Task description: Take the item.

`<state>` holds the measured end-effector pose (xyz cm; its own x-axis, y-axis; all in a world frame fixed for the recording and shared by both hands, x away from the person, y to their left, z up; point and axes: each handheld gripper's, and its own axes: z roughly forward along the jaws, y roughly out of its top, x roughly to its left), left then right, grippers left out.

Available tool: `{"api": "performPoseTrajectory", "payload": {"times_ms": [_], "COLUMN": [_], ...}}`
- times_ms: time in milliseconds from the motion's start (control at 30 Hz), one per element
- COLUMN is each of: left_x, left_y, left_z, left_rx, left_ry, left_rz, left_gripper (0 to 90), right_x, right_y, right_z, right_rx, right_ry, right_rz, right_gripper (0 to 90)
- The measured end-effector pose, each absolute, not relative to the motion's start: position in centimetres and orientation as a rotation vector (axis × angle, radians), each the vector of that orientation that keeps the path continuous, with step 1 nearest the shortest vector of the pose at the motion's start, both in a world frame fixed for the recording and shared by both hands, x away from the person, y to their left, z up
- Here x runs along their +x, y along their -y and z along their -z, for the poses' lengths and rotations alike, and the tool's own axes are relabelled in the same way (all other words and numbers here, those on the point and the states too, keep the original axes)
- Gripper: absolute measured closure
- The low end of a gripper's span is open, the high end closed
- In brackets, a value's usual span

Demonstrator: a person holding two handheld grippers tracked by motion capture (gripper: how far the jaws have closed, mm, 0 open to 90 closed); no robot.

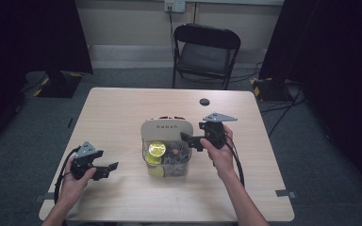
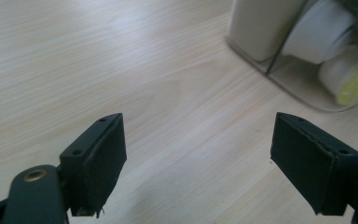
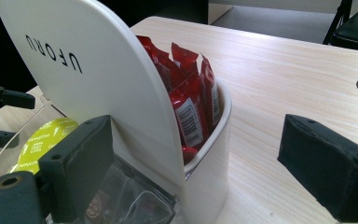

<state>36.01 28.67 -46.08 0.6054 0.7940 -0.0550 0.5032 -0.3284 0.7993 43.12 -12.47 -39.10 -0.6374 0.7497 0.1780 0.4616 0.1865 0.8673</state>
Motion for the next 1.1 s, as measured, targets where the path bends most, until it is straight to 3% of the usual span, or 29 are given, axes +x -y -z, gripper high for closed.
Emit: {"api": "performPoseTrajectory", "payload": {"times_ms": [633, 1100], "left_x": [35.4, 36.2], "left_y": [-23.3, -20.4], "left_z": [42.6, 40.3], "left_rx": [1.974, 1.971], "left_ry": [-0.825, -0.733], "left_rz": [-0.33, -0.338], "left_gripper": [20.6, 24.6], "right_x": [42.6, 42.8], "right_y": [13.4, 13.0], "right_z": [38.9, 39.3], "right_rx": [1.167, 1.162], "right_ry": [-2.162, -2.185], "right_rz": [-1.41, -1.413], "right_gripper": [14.2, 13.4]}}
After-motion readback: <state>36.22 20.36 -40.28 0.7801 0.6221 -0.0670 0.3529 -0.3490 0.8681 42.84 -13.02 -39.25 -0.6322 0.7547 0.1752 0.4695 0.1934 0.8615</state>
